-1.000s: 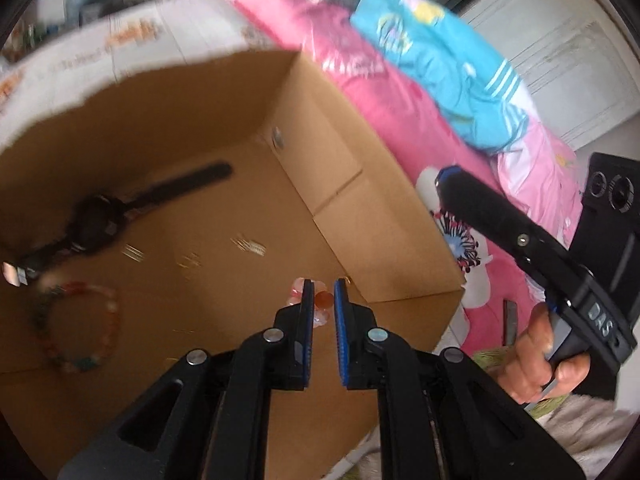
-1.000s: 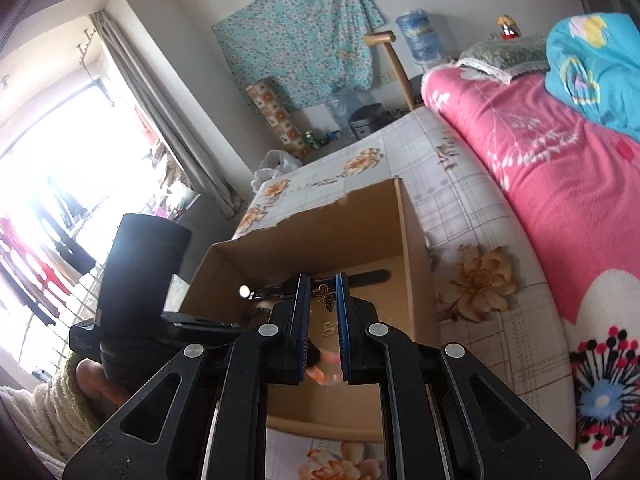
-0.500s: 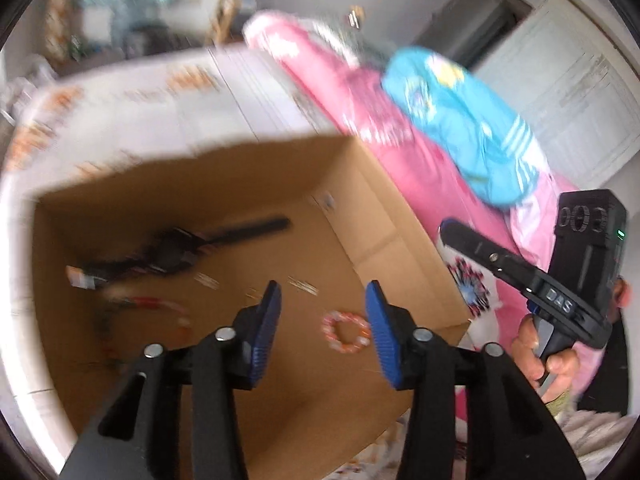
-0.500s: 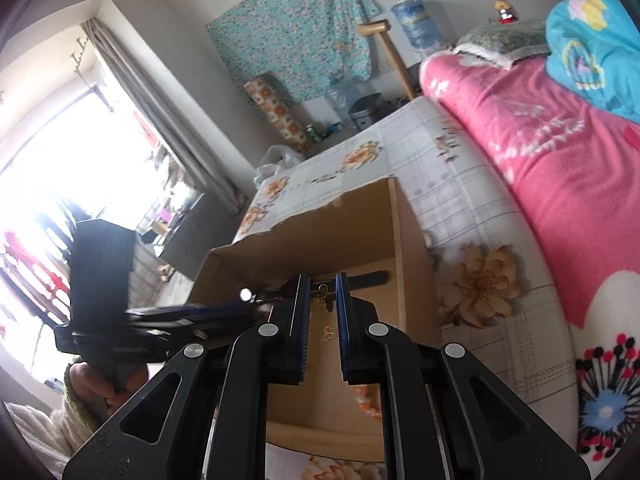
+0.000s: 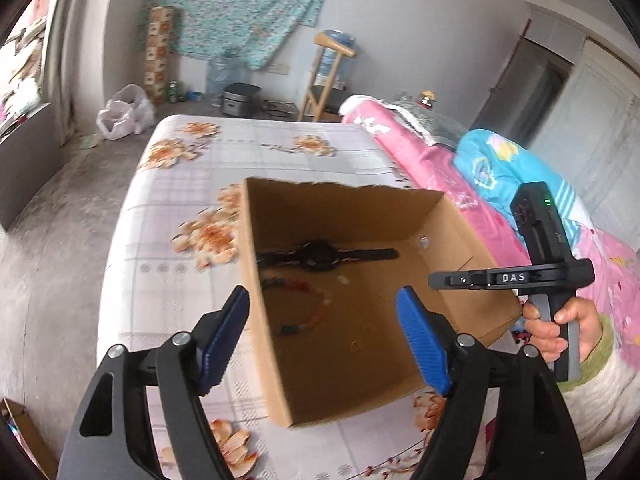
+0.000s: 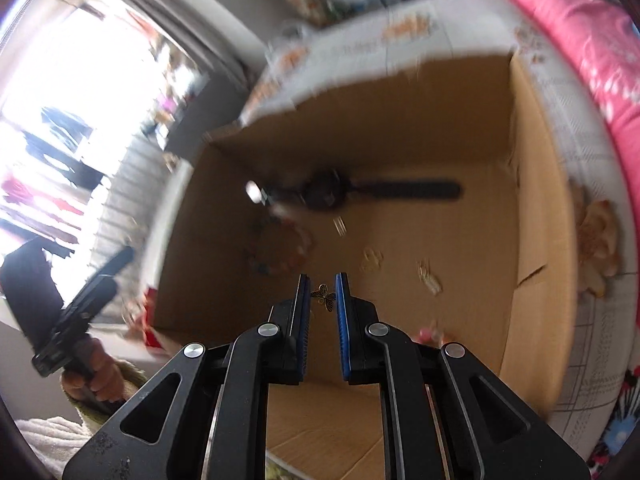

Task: Organize jewelry
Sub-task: 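Open the right gripper over the box to drop the gold charm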

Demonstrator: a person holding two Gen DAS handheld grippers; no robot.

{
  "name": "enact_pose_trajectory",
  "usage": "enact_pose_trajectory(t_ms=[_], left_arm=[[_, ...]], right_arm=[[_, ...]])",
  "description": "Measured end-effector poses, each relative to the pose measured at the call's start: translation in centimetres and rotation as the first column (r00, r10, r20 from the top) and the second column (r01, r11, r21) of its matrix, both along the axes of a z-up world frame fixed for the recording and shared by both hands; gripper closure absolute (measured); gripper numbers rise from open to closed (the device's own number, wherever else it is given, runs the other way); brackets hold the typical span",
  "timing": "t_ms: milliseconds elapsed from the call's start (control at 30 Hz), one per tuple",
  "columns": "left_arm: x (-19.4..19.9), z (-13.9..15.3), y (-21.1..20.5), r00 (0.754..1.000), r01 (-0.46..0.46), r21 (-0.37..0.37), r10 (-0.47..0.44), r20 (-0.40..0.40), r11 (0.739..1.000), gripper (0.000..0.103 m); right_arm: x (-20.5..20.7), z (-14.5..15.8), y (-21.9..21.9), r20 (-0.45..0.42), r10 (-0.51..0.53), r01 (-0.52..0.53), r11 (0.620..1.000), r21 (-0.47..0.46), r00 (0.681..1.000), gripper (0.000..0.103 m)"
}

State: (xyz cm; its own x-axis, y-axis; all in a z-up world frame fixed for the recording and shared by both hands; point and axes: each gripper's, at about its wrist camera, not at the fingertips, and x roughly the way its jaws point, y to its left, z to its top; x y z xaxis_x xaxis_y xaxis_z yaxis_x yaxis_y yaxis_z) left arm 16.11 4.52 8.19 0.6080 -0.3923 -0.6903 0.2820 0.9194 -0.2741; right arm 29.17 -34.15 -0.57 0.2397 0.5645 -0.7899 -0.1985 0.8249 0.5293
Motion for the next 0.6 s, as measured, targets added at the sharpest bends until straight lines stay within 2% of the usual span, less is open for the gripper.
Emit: enact_pose_trajectory(t_ms=[133,367,467,600], left_arm=[[-0.8,-1.0,1.0,0.998,-0.062,0.052,0.061,0.019,0.997,0.023],[-1.5,-1.8,2.6,0.996,-0.088,0.031,0.087,0.018,0.996,0.022],[-1.9,-2.0,2.8,0.996,-0.088,0.022,0.088,0.02,0.996,0.021],[-2.6,-2.2,2.7,0.996,-0.088,0.017,0.088,0.017,0.996,0.02]], right_arm=[[0.5,-1.8,1.1,-0.077,0.022,-0.028,0.996,-0.085,0.997,0.089],[0.0,-2.0,0.8,-0.061,-0.015,0.007,0.992,-0.13,0.998,0.089],[-0.4,-1.0,0.1,-0.03,-0.046,0.043,0.993,-0.112,0.998,0.089],[-2.2,2.2,-1.5,0.092,-0.11,0.118,0.989,-0.085,0.99,0.087]])
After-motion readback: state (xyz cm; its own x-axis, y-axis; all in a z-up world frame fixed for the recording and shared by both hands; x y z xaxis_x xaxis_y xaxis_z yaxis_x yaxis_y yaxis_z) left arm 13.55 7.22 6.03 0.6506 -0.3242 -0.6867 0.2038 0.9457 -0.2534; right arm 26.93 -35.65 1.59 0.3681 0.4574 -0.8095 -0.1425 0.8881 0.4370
